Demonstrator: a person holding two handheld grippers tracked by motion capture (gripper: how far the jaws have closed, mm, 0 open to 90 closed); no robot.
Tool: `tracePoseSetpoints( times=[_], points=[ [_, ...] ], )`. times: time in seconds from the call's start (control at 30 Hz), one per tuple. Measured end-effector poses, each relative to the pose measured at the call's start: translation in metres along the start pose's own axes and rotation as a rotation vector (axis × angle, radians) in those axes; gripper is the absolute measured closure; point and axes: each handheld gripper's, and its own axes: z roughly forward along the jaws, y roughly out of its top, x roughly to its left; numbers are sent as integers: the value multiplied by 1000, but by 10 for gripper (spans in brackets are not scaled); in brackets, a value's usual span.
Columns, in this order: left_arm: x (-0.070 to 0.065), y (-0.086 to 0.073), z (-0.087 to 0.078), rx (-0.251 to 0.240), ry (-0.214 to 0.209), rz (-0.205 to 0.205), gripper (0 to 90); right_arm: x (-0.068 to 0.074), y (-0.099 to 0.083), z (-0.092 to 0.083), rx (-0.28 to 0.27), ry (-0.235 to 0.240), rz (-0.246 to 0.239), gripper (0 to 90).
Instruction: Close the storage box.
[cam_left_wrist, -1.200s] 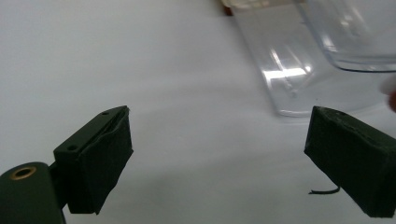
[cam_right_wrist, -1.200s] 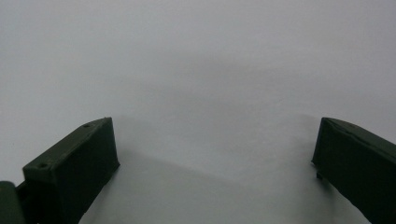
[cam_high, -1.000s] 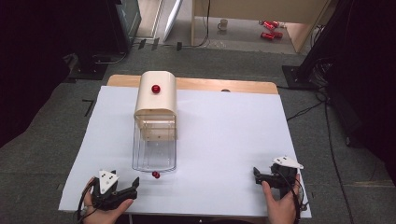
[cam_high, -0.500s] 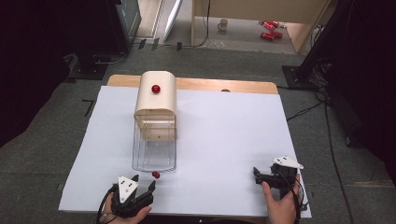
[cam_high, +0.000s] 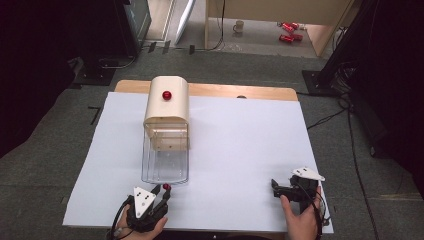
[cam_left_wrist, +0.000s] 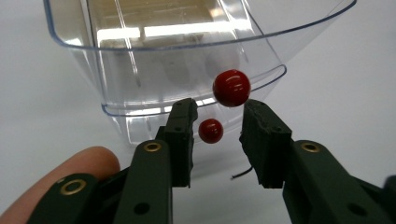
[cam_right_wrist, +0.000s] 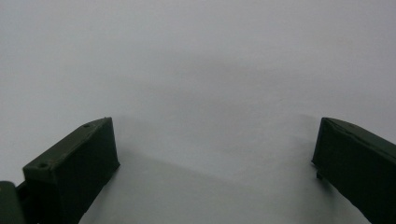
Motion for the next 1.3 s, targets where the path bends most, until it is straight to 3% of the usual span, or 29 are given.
tracePoseSetpoints(
  times=[0.47, 0.93, 1.3],
  points=[
    [0, 9, -4, -7, -40, 13, 748, 0, 0, 0, 0, 0, 0, 0],
    [9, 31, -13, -35, -23, 0, 753, 0, 0, 0, 1, 0, -1, 0],
    [11, 50, -9, -53, -24, 0, 759, 0, 0, 0, 1, 1, -1, 0]
  ],
)
